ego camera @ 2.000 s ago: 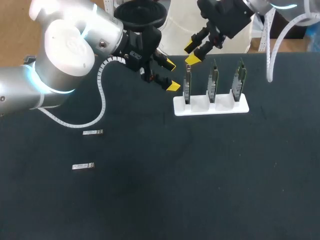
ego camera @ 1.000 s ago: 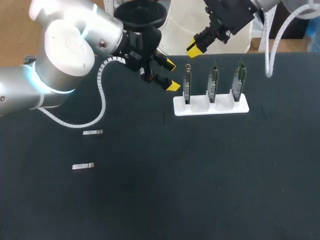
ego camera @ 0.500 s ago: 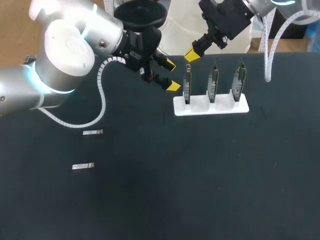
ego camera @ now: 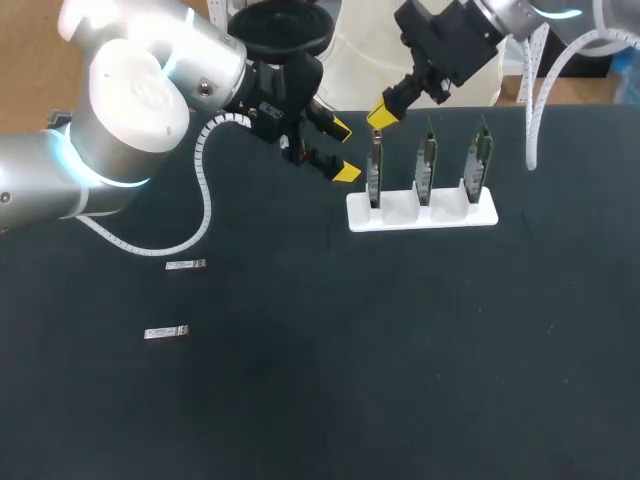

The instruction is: Pick up the optical module with the left hand, and insert it into the network port with the right hand.

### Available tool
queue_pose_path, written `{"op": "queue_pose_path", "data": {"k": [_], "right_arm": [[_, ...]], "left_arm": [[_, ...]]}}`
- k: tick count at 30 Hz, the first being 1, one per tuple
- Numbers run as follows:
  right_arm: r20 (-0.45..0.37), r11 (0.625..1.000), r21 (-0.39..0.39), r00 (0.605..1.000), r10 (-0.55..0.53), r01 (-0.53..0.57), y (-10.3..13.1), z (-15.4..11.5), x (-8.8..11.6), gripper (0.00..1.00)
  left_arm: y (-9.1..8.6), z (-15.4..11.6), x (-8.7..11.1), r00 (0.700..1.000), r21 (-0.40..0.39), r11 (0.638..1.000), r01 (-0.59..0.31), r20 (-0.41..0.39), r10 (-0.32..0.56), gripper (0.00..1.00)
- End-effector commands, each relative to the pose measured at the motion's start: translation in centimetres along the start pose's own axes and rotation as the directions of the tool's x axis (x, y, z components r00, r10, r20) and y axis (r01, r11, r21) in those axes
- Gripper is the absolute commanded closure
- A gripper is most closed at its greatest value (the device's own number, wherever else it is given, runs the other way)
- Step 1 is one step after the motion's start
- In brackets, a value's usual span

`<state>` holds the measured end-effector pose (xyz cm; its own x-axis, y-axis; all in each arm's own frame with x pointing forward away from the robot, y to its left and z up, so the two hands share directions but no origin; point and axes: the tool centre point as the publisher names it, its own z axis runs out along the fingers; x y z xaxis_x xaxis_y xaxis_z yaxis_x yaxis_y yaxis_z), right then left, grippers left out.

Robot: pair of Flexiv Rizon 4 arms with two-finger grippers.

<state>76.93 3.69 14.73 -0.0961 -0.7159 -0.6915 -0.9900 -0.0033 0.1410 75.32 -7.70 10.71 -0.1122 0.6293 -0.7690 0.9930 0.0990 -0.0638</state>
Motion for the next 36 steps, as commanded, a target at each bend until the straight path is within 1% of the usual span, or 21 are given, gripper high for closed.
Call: {"op": "queue_pose_path", "data": {"k": [1, 36], "right_arm": [[-0.006, 1.0, -0.003, 1.0, 0.003, -0.003, -0.3, 0.2, 0.1, 1.0], [-0.052, 0.999, -0.011, 0.998, 0.046, -0.046, -0.1, 1.6, 1.6, 1.0]], "left_arm": [[0.0, 0.0, -0.1, 1.0, -0.001, 1.0, 0.001, -0.004, -0.001, 0.0], [0.0, 0.0, -0.1, 1.0, -0.001, 1.0, 0.001, -0.004, -0.001, 0.0]]}}
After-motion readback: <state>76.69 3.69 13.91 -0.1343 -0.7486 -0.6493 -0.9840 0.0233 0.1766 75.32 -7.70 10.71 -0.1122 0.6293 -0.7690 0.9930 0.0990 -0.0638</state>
